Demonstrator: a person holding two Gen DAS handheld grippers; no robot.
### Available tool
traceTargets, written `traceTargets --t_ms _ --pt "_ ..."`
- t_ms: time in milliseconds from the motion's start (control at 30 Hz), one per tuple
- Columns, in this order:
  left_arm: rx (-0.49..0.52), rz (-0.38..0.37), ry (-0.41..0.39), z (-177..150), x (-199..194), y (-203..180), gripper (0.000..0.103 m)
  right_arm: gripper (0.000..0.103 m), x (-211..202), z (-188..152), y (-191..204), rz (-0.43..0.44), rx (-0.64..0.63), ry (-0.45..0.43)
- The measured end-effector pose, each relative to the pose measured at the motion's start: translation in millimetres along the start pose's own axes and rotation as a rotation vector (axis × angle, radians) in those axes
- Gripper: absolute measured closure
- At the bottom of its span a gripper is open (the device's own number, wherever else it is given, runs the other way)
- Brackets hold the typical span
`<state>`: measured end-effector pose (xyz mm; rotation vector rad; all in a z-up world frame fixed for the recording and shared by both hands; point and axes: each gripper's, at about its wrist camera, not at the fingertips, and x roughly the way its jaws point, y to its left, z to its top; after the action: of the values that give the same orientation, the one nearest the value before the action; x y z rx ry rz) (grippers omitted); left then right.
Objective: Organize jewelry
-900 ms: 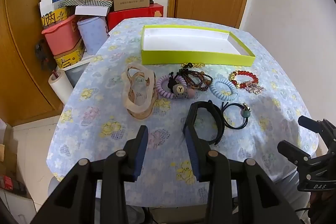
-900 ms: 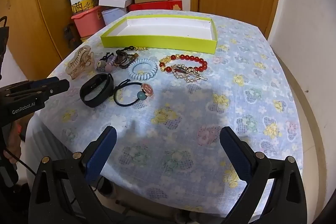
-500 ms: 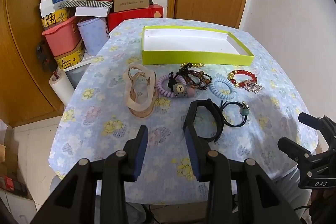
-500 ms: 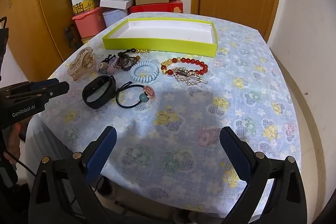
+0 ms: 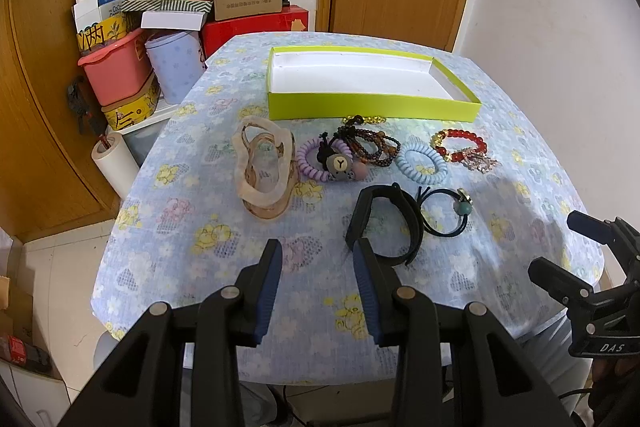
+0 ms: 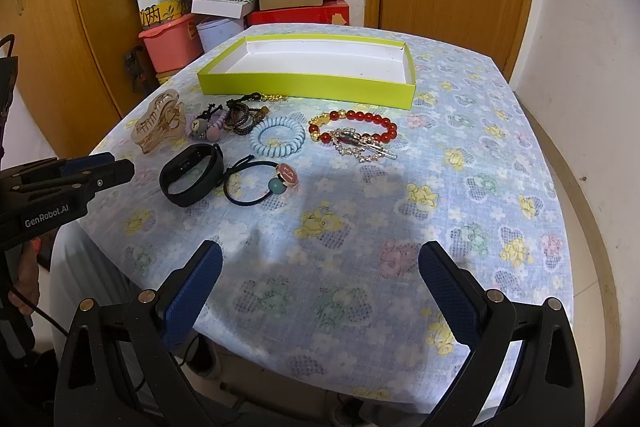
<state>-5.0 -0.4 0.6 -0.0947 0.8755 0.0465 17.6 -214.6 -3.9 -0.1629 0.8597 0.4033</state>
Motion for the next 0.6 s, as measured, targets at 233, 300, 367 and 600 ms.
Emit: traceTargets --t_ms 233,300,367,600 --pt "0.002 -0.008 0.005 -2.1 -1.0 -0.7 0.064 0.004 -0.9 1.3 0.1 0.0 0.0 -0.002" --pt "0.002 -0.009 0.005 -2.2 -1.0 -1.2 0.064 0.004 -0.9 1.2 0.3 -0.001 -0.001 -0.003" --pt "0.003 -0.009 0.006 -2.5 -1.3 -1.5 0.064 0.004 -1.0 1.3 0.2 0.0 0.0 -0.003" --pt "0.003 -0.011 0.006 -2.4 -2.1 -1.9 0.064 0.004 0.4 1.1 -1.0 0.0 0.0 -0.005"
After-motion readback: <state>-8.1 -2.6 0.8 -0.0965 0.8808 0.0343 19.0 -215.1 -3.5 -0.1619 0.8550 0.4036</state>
